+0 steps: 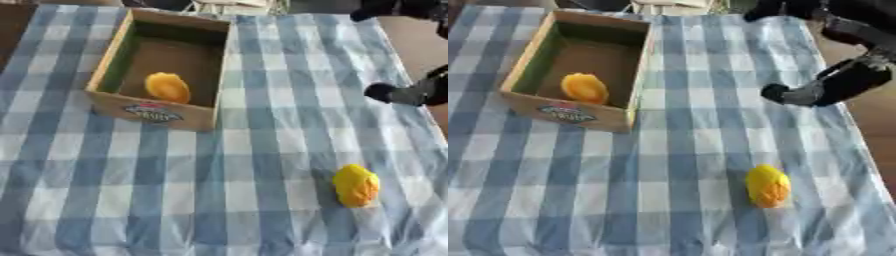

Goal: Pick up objects on the table and place them in the box.

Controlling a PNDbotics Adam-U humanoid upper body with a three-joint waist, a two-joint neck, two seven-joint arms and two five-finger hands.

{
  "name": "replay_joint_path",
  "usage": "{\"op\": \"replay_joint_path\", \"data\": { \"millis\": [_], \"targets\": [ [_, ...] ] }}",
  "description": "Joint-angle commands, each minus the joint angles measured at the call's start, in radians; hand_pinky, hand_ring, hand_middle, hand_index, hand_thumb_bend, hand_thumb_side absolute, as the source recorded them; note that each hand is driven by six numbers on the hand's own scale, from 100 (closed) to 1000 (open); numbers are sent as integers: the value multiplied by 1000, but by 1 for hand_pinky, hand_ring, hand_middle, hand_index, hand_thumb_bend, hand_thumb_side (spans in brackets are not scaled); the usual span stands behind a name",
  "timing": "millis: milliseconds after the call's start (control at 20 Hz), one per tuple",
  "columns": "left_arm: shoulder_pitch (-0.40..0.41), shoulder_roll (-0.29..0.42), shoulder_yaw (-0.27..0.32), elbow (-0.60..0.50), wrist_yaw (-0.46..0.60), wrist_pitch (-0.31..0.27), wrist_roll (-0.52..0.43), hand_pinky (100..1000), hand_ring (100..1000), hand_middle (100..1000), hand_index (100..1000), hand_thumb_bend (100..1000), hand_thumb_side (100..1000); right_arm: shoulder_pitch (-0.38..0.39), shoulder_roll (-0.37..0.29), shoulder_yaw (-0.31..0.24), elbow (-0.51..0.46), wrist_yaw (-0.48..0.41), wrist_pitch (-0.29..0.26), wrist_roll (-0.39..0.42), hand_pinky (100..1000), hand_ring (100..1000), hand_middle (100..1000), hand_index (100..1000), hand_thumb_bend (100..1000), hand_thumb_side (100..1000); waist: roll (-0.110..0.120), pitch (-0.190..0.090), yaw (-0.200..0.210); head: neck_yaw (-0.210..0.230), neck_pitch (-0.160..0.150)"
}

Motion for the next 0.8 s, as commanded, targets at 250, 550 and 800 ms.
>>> {"op": "replay_joint_path", "data": {
  "millis": [250,550,800],
  "targets": [
    [8,34,12,-18,-11,5,11,796,765,684,836,147,492,66,-26,-3,-16,-39,-28,2,841,911,787,887,319,378,-6,-22,-19,23,5],
    [11,33,12,-18,-11,7,12,795,765,684,836,147,495,110,-2,26,-16,-77,-42,62,840,922,785,879,284,388,-6,-22,-23,25,5],
    [12,32,12,-18,-9,8,11,795,765,685,835,148,495,122,14,40,-16,-106,-74,123,844,929,787,877,276,376,-6,-22,-26,27,5]
  ]
}}
